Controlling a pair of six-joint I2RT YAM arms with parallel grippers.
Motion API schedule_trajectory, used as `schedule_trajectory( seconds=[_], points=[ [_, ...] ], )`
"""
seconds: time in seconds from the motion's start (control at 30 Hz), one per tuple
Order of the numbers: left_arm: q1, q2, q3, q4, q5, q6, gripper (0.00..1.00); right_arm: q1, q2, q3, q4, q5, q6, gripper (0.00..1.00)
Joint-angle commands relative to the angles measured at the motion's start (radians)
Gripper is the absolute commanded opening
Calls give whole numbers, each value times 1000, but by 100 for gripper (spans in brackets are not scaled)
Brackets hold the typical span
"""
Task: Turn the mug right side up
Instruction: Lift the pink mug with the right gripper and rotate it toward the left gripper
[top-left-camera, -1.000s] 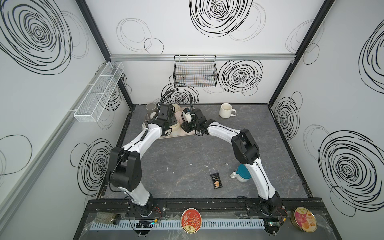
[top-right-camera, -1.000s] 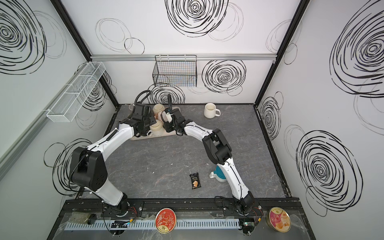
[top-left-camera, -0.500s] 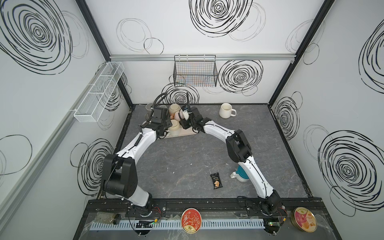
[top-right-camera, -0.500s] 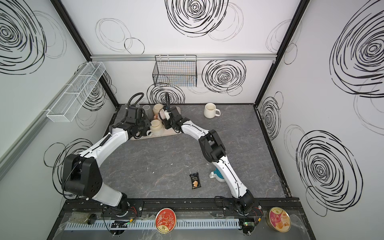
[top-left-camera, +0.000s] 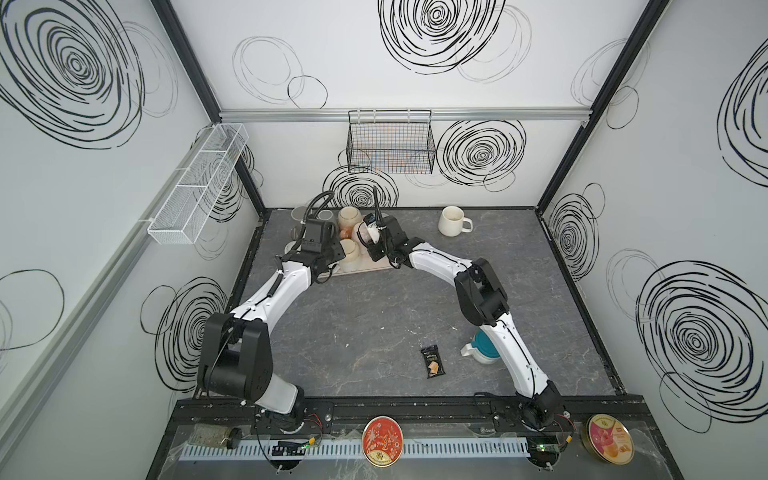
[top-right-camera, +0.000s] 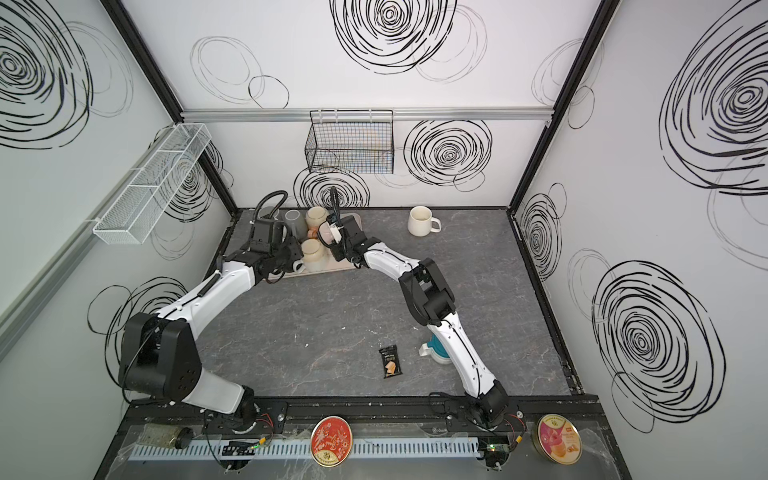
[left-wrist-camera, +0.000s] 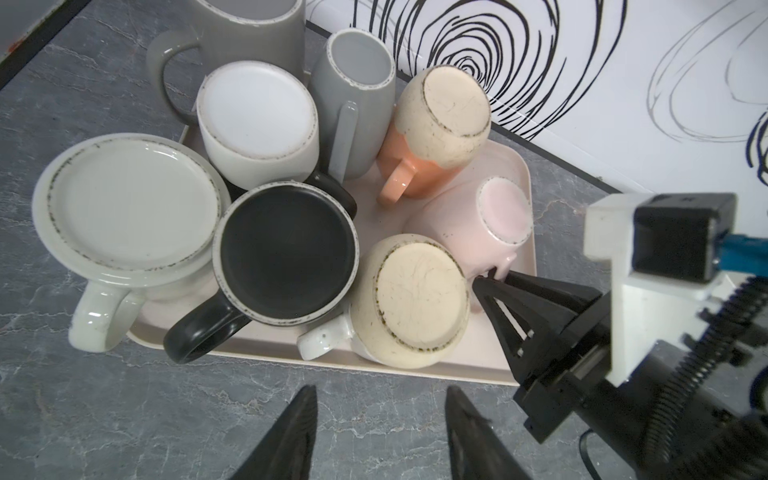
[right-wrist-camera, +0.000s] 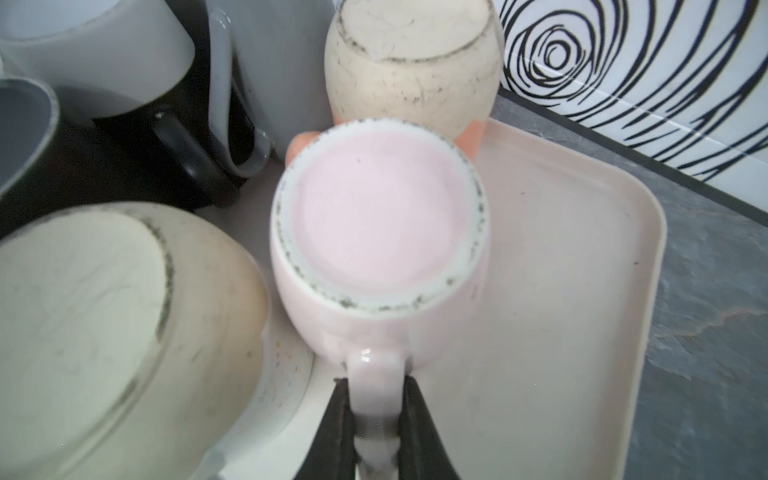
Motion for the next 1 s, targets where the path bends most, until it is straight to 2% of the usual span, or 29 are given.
schedule_trajectory(
  seconds=[0.0, 0.2, 0.37, 0.5, 0.63, 0.97],
  points=[
    [0, -52, -29, 55, 31, 23, 53, -8, -98, -81, 29, 38, -30, 0],
    [-7, -111, -97, 107, 77, 40, 52, -23, -234, -265, 130, 10, 16, 0],
    [-14, -181, -154, 151, 105, 62, 52, -59, -351, -448, 329, -102, 148, 0],
    [-14, -229, -208, 216, 152, 54, 52, -93, -414, -586, 557, -233, 256, 0],
    [-11, -277, -276, 318, 211, 29, 53, -119, -437, -649, 712, -303, 344, 0],
    [-1, -416, -428, 572, 325, -11, 56, -132, -517, -772, 971, -408, 428, 0]
  ],
)
